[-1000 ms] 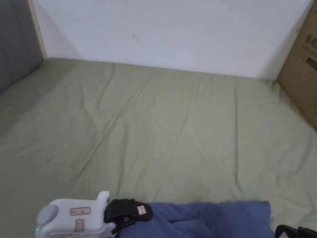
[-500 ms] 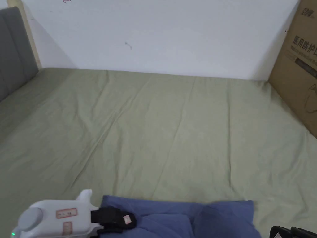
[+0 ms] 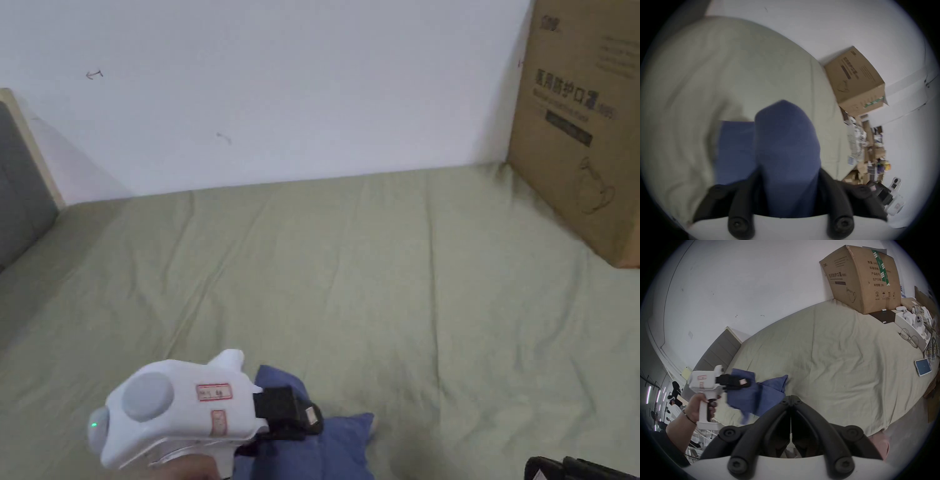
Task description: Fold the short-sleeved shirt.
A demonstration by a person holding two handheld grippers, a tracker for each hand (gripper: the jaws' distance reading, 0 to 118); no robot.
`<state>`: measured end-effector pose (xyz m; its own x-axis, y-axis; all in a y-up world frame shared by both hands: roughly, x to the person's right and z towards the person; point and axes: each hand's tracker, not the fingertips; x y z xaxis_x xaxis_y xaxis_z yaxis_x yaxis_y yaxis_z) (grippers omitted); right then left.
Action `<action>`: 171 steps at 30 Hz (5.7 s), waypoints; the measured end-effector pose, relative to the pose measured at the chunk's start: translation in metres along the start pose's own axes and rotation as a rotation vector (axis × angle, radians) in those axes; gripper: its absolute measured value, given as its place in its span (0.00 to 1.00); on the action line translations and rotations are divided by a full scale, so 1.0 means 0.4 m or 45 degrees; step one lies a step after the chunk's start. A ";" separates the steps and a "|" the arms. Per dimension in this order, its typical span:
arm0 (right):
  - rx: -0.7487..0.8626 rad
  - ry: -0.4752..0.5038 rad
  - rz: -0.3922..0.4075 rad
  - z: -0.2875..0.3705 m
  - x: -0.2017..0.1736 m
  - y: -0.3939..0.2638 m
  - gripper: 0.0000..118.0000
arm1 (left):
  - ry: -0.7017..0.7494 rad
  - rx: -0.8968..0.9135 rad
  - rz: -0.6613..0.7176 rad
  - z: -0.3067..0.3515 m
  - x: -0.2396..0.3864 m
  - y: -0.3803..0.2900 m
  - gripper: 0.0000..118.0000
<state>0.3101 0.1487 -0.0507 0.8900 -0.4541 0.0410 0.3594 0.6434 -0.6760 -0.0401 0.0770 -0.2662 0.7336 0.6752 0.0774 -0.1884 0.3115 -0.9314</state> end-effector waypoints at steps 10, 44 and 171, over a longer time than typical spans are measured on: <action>0.054 -0.083 -0.087 0.061 0.094 0.002 0.00 | 0.012 0.138 -0.048 0.025 0.071 -0.007 0.94; 0.532 0.101 0.306 0.101 -0.030 0.104 0.00 | 0.358 1.138 -1.010 0.324 0.296 -0.222 0.03; 0.986 -0.316 0.444 0.060 -0.129 0.054 0.60 | 0.654 1.537 -0.830 0.393 0.321 -0.387 0.61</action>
<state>0.2786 0.2006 -0.0498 0.9873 -0.0655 0.1450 0.0655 0.9978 0.0044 -0.0193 0.2208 -0.0560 0.9995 -0.0285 -0.0138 0.0297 0.9950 0.0956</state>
